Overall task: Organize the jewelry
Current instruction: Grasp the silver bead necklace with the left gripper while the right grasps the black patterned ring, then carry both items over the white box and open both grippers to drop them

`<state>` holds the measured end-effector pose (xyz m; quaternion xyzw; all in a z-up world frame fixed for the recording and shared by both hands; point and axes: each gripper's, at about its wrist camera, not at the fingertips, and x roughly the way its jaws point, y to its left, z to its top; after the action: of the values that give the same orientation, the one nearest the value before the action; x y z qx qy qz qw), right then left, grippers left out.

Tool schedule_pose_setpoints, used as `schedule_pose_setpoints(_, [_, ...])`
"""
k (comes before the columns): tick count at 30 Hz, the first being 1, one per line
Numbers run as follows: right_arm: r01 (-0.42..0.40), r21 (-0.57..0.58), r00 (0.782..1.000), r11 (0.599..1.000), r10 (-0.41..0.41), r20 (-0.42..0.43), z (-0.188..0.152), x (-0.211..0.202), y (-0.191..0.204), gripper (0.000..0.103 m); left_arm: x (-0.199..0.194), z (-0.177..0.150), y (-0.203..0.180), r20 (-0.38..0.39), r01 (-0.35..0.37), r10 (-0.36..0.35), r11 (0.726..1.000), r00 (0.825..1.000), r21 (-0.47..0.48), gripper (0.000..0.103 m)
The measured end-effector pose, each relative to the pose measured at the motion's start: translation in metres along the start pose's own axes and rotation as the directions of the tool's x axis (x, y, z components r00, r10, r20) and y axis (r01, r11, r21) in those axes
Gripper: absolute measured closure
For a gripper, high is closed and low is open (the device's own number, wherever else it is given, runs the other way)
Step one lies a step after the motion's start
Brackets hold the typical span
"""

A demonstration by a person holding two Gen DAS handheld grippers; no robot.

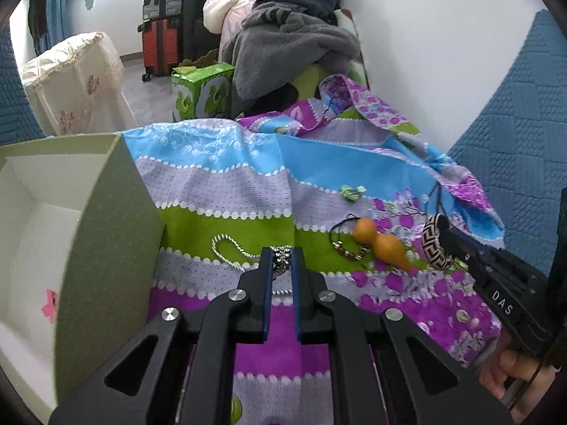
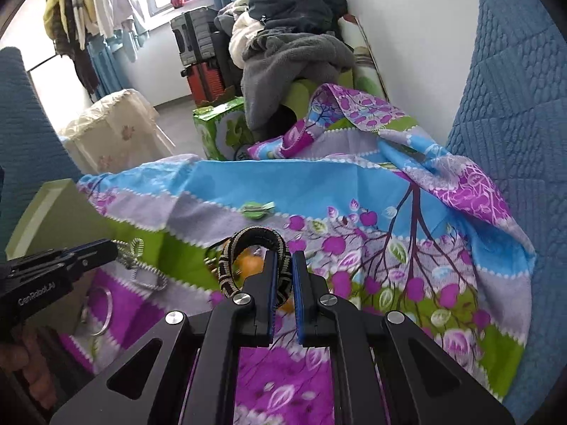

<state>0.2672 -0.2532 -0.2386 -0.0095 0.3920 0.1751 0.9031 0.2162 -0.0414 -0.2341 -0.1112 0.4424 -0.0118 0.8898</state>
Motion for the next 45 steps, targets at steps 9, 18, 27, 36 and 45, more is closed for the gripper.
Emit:
schedule_pose_setpoints(9, [-0.014,0.071,0.999,0.997,0.016,-0.035,-0.02,-0.045,0.016,0.097,-0.039,-0.011,0.0,0.009,0.045,-0.045,0.999,0.999,0.024,0.094])
schedule_pose_setpoints(18, [-0.027,0.077,1.0,0.997,0.027,-0.007,-0.002,-0.073,0.034,0.097,-0.081,0.006,0.012,0.038,0.088,-0.088,0.996,0.995,0.0,0.094])
schedule_pose_setpoints(27, [-0.08,0.045,0.994,0.996,0.076,0.074,0.048,-0.11,0.074,0.096,-0.13,0.046,0.026,0.098,0.069,-0.072,0.997,0.993,0.027,0.094])
schedule_pose_setpoints(36, [-0.134,-0.036,0.981,0.99,0.138,0.137,0.096,-0.133,0.133,0.096,-0.177,0.072,0.06,0.172,0.016,-0.02,1.0,0.985,0.025,0.094])
schedule_pose_setpoints(45, [-0.2,-0.105,0.968,0.974,0.213,0.129,0.109,-0.125,0.196,0.096,-0.19,0.071,0.114,0.185,-0.04,0.042,0.999,0.982,-0.019,0.094])
